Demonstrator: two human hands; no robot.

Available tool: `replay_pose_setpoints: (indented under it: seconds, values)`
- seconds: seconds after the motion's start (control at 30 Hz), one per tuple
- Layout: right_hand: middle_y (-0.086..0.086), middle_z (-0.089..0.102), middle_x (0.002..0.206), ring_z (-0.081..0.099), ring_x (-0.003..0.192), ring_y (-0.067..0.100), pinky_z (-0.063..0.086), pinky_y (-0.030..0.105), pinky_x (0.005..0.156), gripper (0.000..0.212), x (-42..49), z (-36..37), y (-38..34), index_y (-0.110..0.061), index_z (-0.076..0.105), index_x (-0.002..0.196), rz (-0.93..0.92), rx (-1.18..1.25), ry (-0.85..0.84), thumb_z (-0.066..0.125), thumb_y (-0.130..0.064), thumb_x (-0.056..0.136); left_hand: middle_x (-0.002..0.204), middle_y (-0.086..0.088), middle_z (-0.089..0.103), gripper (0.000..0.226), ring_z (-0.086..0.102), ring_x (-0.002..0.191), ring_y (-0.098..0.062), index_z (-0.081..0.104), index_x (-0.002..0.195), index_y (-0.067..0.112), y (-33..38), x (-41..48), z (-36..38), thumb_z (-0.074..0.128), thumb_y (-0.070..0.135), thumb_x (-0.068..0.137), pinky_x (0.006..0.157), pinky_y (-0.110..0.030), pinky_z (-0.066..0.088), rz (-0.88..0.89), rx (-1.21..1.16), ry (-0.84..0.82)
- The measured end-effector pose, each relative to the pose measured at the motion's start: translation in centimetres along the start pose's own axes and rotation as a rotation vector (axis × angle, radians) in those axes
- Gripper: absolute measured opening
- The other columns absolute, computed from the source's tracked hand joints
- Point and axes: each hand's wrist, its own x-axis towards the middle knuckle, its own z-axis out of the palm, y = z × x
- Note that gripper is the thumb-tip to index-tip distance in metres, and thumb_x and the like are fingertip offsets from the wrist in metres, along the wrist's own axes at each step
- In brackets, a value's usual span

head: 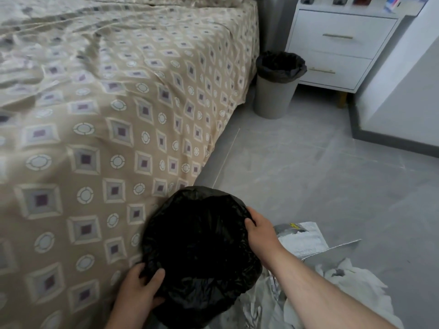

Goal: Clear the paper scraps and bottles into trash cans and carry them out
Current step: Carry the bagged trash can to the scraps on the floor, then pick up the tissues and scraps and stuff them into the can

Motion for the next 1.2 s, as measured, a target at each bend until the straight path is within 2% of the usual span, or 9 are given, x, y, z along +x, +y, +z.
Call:
replay_pose_setpoints:
  seconds: [0.13,0.2,0.3,0.4,0.6,0.7,0.83,1.07,1.2]
  values:
    - [-0.008,0.033,0.15,0.029,0.14,0.01,0.024,0.025,0.111,0.064,-2.4,-1.5,-2.0,-0.025,0.023,0.15,-0.002,-0.139,-0.039,0.052,-0.037,0.094,0.13,-0.008,0.054,0.097,0.053,0.111,-0.019,0.042,0.13,0.016,1.9,-4.4,-1.3,0.091,0.031,0.048,0.1,-0.04,0.041,0.172,0.341,-0.083]
    - [-0.009,0.025,0.155,0.021,0.143,0.009,0.02,0.028,0.115,0.069,-4.4,-3.1,-3.4,-0.028,0.021,0.15,-0.071,-0.252,-0.034,0.053,-0.042,0.091,0.131,0.007,0.046,0.099,0.043,0.116,-0.011,0.034,0.141,0.021,3.5,-7.6,-1.9,0.087,0.022,0.058,0.099,-0.027,0.032,0.402,0.608,-0.084]
    - [-0.007,0.023,0.157,0.02,0.144,0.008,0.019,0.027,0.116,0.068,-8.0,-6.5,-5.6,-0.029,0.022,0.149,-0.164,-0.446,-0.046,0.052,-0.043,0.09,0.148,0.024,0.023,0.106,0.028,0.136,-0.006,0.018,0.139,0.047,6.8,-11.9,-3.2,0.076,0.059,0.051,0.106,-0.031,0.029,0.856,0.878,-0.122]
    - [-0.001,0.032,0.154,0.028,0.141,0.011,0.022,0.023,0.112,0.066,-12.3,-11.1,-7.7,-0.025,0.027,0.148,-0.216,-0.611,-0.029,0.055,-0.04,0.091,0.14,0.05,0.005,0.084,0.021,0.138,0.002,0.009,0.131,0.068,10.0,-15.2,-2.3,0.051,0.07,0.058,0.111,-0.032,0.024,1.06,0.927,-0.238]
    - [0.001,0.054,0.133,0.052,0.121,0.014,0.041,0.029,0.102,0.053,-22.5,-20.6,-7.1,-0.021,0.043,0.139,-0.209,-0.641,0.097,0.058,-0.035,0.09,0.143,0.023,0.025,0.094,0.015,0.132,0.014,0.035,0.14,0.031,11.7,-21.6,5.1,0.019,0.089,0.067,0.102,0.002,0.005,1.336,1.047,-0.519]
    - [-0.004,0.059,0.119,0.055,0.109,0.011,0.044,0.029,0.097,0.046,-26.1,-23.5,-3.2,-0.021,0.05,0.133,-0.133,-0.6,0.159,0.059,-0.033,0.089,0.133,0.022,0.035,0.092,0.027,0.124,0.01,0.041,0.136,0.028,8.9,-23.2,9.8,0.024,0.088,0.068,0.097,-0.002,0.013,1.264,1.213,-0.714]
    - [-0.001,0.06,0.124,0.057,0.109,0.014,0.045,0.03,0.097,0.046,-27.6,-25.4,3.9,-0.022,0.051,0.131,0.037,-0.659,0.083,0.058,-0.035,0.088,0.127,0.001,0.053,0.042,0.048,0.12,-0.016,0.051,0.124,0.02,1.6,-20.1,15.7,0.046,0.047,0.092,0.099,-0.022,0.033,0.971,1.426,-0.845]
    - [0.004,0.057,0.132,0.055,0.119,0.021,0.044,0.03,0.097,0.045,-25.1,-25.3,9.9,-0.022,0.049,0.132,0.157,-0.851,-0.133,0.053,-0.037,0.09,0.07,-0.008,0.053,0.037,0.049,0.066,-0.023,0.046,0.07,0.01,-8.0,-14.9,16.2,0.043,0.037,0.095,0.063,-0.036,0.038,0.574,1.265,-0.654]
    - [0.003,0.055,0.133,0.052,0.121,0.019,0.041,0.029,0.097,0.044,-23.6,-23.9,12.1,-0.022,0.05,0.131,0.129,-0.875,-0.177,0.053,-0.037,0.09,0.081,-0.003,0.06,0.031,0.058,0.083,-0.023,0.057,0.078,0.018,-11.6,-10.5,14.5,0.047,0.046,0.087,0.072,-0.035,0.045,0.523,1.291,-0.532]
